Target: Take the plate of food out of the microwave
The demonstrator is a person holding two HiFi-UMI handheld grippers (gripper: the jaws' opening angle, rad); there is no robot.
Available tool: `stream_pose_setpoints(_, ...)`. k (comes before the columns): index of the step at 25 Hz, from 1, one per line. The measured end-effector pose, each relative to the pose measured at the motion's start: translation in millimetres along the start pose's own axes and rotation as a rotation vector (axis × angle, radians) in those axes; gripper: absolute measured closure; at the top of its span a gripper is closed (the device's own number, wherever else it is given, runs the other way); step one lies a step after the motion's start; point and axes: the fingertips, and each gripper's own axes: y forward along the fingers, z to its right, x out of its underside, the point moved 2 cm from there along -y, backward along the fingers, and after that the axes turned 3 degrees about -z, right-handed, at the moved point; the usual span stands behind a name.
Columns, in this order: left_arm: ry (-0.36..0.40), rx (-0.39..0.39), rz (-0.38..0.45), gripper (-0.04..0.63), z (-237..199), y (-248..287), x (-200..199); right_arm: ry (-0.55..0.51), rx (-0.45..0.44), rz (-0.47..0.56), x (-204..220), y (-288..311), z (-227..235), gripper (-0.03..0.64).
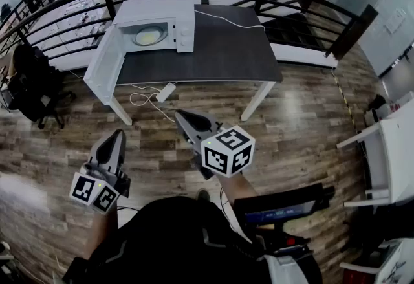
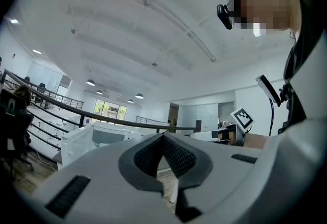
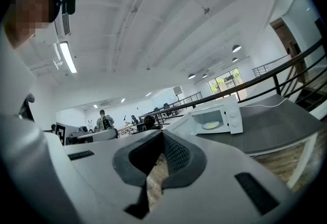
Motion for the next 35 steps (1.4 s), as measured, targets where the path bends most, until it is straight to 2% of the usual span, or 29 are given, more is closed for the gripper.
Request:
stream_pose_setpoints(6,-0.001,-0.003,0.002,0.591,0,-3,-1,-0.003,-0.008,-0.003,-1,2,-3,0.615)
stream_pose_setpoints(11,0.006,-0.003,-0.002,0.591,-1,-9,0,0.065,-0.011,0.021,2,3,-5,0.615)
stream_pose_setpoints(16,0.004,-0.001,-0.002,0.591,-6,-17,-2,0.054,0.005,0.017,3,8,-10,0.615)
stream_pose_setpoints(21,-0.006,0.005,0.001,0.591,-18,-26,-1,0.113,0.012,0.023,7,15,-19,0.615)
stream_pose_setpoints(35,-0.017,0.080,0.010,0.591,-52,-56,3,0.105,0.075,0.042,20,35,-57,0.615)
